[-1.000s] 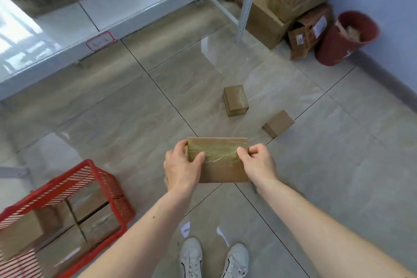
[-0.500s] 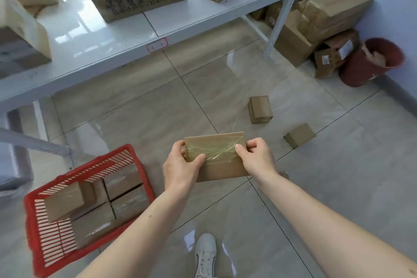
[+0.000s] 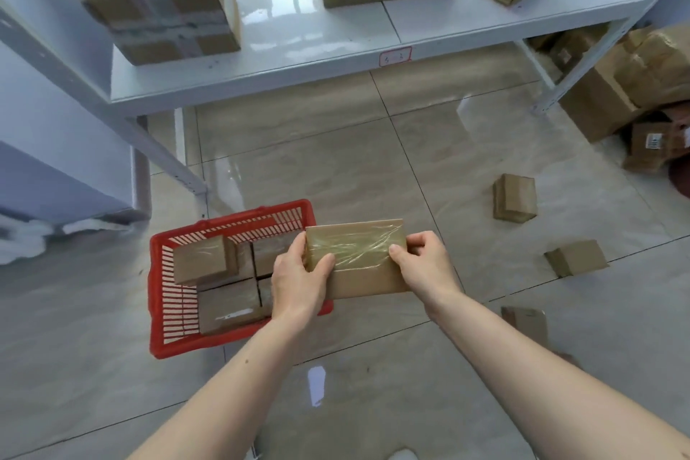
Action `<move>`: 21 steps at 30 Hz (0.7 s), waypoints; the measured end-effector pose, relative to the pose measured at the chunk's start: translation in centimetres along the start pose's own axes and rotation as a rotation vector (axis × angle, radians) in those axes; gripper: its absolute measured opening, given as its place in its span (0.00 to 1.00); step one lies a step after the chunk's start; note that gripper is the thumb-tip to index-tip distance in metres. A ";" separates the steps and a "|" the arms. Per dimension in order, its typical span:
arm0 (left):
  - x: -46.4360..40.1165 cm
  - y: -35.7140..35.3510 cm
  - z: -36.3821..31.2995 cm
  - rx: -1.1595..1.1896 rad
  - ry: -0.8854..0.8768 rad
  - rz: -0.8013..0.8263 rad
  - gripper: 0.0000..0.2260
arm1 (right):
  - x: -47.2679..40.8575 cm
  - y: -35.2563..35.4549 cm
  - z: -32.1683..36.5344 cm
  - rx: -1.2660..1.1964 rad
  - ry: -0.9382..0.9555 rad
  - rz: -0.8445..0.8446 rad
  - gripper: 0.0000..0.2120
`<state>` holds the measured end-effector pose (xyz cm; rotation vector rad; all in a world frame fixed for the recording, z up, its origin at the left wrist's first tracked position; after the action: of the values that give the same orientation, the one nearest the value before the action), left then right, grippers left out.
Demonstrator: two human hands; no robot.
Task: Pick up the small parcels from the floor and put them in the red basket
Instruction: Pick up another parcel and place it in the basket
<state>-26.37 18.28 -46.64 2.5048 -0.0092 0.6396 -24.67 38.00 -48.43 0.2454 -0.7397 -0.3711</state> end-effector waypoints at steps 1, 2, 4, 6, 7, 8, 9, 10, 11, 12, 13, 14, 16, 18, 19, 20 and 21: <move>-0.8 1.1 0.7 -0.017 0.000 -0.003 0.22 | 0.1 -1.4 0.4 0.002 -0.002 0.009 0.10; -1.5 2.1 1.4 -0.032 -0.007 -0.001 0.21 | 0.2 -2.9 0.7 0.003 -0.006 0.020 0.10; -2.9 4.5 2.7 -0.047 -0.008 0.001 0.21 | 0.4 -6.0 1.3 -0.003 -0.019 0.036 0.12; -4.6 6.9 4.2 -0.042 0.011 0.000 0.20 | 0.6 -9.2 2.0 -0.003 -0.025 0.042 0.14; -5.5 8.1 4.9 -0.030 0.028 0.000 0.20 | 0.6 -10.8 2.4 0.000 -0.026 0.042 0.15; -6.4 9.1 5.7 -0.013 0.051 0.006 0.20 | 0.6 -12.3 2.7 0.000 -0.029 0.041 0.15; -7.3 10.1 6.5 0.006 0.076 0.019 0.20 | 0.5 -13.8 3.0 -0.005 -0.033 0.039 0.15; -8.1 11.0 7.3 0.022 0.097 0.033 0.20 | 0.4 -15.3 3.2 -0.011 -0.037 0.037 0.15; -8.8 11.8 8.0 0.028 0.114 0.050 0.19 | 0.2 -16.6 3.3 -0.011 -0.040 0.035 0.16; -9.7 12.4 8.7 0.026 0.123 0.070 0.18 | 0.0 -17.9 3.3 -0.010 -0.047 0.031 0.16; -10.4 12.9 9.5 0.021 0.129 0.091 0.18 | -0.2 -19.1 3.1 -0.009 -0.057 0.027 0.16; -11.2 13.3 10.2 0.019 0.132 0.109 0.18 | -0.6 -20.2 2.9 -0.007 -0.065 0.028 0.16; -12.7 13.9 11.5 0.005 0.132 0.125 0.18 | -1.5 -22.2 2.3 0.002 -0.080 0.035 0.16; -14.1 14.1 12.7 -0.011 0.134 0.125 0.19 | -2.7 -24.0 1.8 0.029 -0.084 0.042 0.16; -14.9 14.0 13.5 -0.016 0.136 0.123 0.20 | -3.4 -24.8 1.5 0.046 -0.079 0.048 0.17; -15.6 13.8 14.3 -0.023 0.144 0.123 0.21 | -4.3 -25.6 1.0 0.062 -0.079 0.049 0.17; -16.4 13.5 15.0 -0.027 0.152 0.125 0.22 | -5.1 -26.3 0.4 0.076 -0.085 0.046 0.17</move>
<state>-36.08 -2.95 -58.10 2.4371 -0.1182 0.8739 -34.78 16.18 -60.29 0.2846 -0.8426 -0.3115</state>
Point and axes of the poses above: each hand's wrist, its own x-axis away from the middle knuckle, its own y-axis out of the back of the hand, z = x × y, the point moved 4 cm from there along -x, towards the middle knuckle, and after that the axes turned 3 degrees about -y, right-handed, at the moved point
